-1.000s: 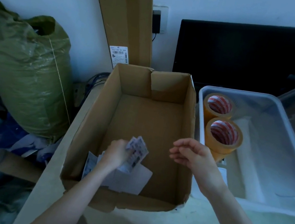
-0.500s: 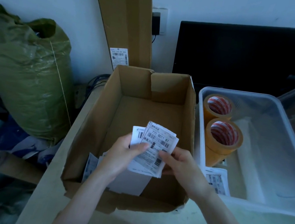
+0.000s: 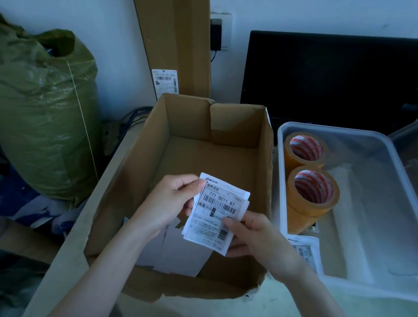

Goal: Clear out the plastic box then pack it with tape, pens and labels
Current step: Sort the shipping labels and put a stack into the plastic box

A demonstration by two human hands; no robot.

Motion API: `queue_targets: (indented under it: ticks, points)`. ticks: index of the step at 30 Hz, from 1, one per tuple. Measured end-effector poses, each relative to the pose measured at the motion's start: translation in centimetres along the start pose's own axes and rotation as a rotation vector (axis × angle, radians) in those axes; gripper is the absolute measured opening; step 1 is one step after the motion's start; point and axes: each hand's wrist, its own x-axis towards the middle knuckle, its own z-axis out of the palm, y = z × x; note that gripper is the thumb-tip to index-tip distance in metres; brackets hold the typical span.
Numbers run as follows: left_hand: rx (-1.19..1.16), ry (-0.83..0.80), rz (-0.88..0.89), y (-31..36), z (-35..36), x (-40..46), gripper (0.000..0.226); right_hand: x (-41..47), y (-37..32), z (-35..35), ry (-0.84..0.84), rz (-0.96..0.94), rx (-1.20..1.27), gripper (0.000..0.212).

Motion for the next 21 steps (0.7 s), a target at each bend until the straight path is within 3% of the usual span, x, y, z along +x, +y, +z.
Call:
queue_targets:
  ticks: [7, 15, 17, 21]
  points:
    - [-0.01, -0.019, 0.034, -0.1, 0.4, 0.3, 0.012, -0.1, -0.1, -0.1, 0.054, 0.003, 0.085, 0.017]
    - [-0.166, -0.063, -0.095, -1.1, 0.9, 0.6, 0.021, -0.2, 0.2, -0.6, 0.115, 0.017, 0.155, 0.017]
    - [-0.031, -0.033, -0.153, -2.7, 1.1, 1.4, 0.02, -0.2, 0.2, -0.9, 0.193, -0.015, 0.187, 0.018]
    - [0.645, -0.184, -0.267, -7.3, 2.5, 3.1, 0.028, -0.6, 0.1, -1.5, 0.306, -0.101, 0.276, 0.021]
